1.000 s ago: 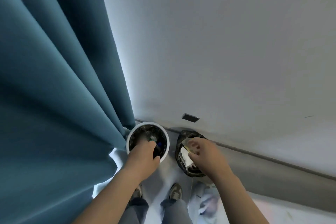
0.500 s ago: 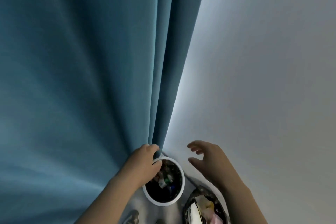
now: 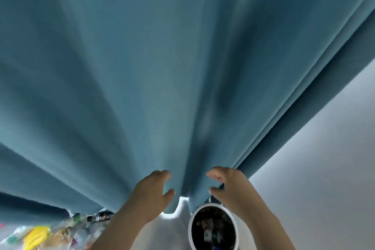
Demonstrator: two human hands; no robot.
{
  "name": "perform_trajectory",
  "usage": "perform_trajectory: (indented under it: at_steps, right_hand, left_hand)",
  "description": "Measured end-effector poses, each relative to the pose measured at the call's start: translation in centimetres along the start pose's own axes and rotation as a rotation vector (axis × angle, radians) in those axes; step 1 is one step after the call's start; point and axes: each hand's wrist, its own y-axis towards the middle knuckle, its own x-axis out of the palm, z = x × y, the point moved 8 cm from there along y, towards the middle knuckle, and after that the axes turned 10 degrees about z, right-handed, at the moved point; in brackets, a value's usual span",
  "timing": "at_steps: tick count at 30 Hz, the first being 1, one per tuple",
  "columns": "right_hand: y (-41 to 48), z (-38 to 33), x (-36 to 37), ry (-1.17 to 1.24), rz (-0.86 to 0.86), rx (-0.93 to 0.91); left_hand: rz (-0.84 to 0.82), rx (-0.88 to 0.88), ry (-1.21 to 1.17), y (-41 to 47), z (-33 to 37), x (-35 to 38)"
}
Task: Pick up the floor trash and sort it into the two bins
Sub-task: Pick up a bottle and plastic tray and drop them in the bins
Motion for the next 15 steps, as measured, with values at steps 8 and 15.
perform_trajectory:
  at_steps: [8,15]
  right_hand:
    - [0.3,-14.4,7.9,-0.106,-0.179,-0.325]
    - [-4.7,-25.7,15.3,-0.141,-0.284,-0.530]
  left_hand:
    - [0.165,-0.278,-0.043,-7.8,-11.5,-6.5]
    - [0.286,-0.454,-0.065,-17.6,-20.5,-11.3]
